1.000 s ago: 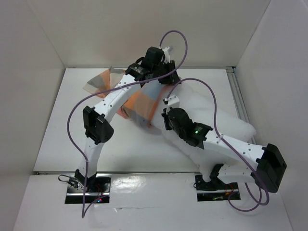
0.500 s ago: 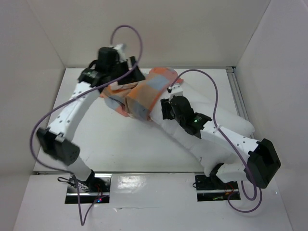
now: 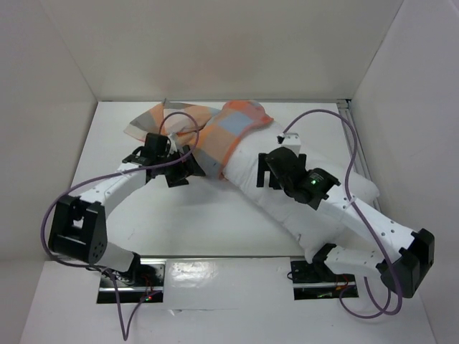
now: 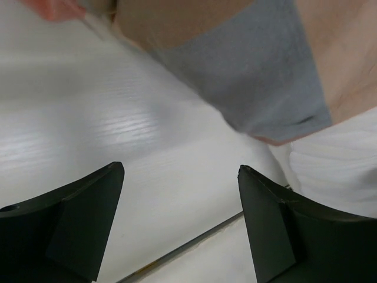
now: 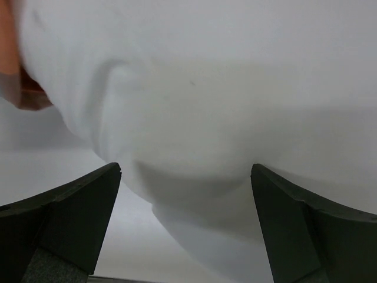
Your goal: Put the pillow into the pillowcase
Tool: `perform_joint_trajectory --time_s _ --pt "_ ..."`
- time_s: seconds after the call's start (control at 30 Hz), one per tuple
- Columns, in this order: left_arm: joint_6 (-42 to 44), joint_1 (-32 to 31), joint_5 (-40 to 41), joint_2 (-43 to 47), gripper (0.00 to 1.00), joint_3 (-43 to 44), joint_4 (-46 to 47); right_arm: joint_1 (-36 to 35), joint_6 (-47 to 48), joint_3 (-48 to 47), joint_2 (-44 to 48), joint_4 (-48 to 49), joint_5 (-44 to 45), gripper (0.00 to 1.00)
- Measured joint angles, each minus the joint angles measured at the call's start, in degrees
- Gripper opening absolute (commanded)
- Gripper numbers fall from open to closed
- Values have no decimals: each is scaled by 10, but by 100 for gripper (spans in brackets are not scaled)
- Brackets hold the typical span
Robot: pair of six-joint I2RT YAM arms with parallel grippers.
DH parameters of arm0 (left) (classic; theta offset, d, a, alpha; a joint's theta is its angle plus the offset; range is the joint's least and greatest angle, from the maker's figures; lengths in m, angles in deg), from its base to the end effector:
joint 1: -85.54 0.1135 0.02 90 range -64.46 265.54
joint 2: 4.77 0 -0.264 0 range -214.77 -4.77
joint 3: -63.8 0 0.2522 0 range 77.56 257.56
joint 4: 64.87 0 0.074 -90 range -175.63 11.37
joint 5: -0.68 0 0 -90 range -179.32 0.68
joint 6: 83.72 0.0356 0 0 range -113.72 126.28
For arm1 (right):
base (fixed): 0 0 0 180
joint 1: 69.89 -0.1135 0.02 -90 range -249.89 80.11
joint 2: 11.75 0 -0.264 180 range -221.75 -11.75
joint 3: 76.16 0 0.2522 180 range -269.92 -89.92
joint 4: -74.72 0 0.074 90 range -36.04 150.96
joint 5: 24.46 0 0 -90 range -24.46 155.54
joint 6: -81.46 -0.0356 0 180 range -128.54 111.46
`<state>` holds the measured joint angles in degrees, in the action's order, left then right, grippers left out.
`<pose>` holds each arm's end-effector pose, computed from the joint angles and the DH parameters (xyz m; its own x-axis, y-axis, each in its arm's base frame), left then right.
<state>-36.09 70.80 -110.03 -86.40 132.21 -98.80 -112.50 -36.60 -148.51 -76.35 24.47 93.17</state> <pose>0.2870 -0.0885 0.2383 -0.8410 -0.4306 -0.3277 -0.1301 0.7488 -0.6499 0.1837 0.1466 0.3147 -0.6025 0.0120 -0.7980 -0.0733 0.9948 0.0703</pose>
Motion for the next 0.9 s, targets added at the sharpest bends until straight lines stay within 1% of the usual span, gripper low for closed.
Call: perform_joint_trajectory --time_s 0.13,0.17,0.23,0.27,0.33,0.37,0.4,0.47,0.5,0.57,0.73,0.83,0.9 --pt "-32 -6 -47 -57 93 0 94 -2 -106 0 16 -106 16 99" --pt "-42 -9 -55 -72 94 4 119 -2 -132 -1 21 -129 19 99" --pt "-52 -17 -61 -100 94 13 152 -4 -184 -2 35 -170 23 99" --pt "-58 -23 -61 -114 93 23 161 -5 -207 -2 42 -187 24 99" --pt "-62 -38 -63 -151 88 55 181 -7 -243 3 52 -205 26 93" --pt "-64 -44 -63 -167 76 70 189 -7 -256 7 54 -207 28 87" --pt "-72 -49 -64 -184 65 85 198 -7 -263 14 52 -207 28 69" --pt "-84 -58 -66 -203 32 96 222 -6 -266 29 38 -203 30 39" --pt "-90 -61 -66 -206 0 96 233 -7 -267 36 25 -198 28 26" --pt "-92 -65 -65 -207 0 97 245 -7 -261 43 -3 -183 24 0" --pt "-87 -74 -35 -190 0 107 229 -7 -207 13 -40 -181 37 0" --pt "-73 -78 3 -130 0 107 183 -6 -145 -30 -37 -189 45 0" --pt "-65 -82 30 -69 0 107 142 -5 -101 -70 -34 -197 46 0"
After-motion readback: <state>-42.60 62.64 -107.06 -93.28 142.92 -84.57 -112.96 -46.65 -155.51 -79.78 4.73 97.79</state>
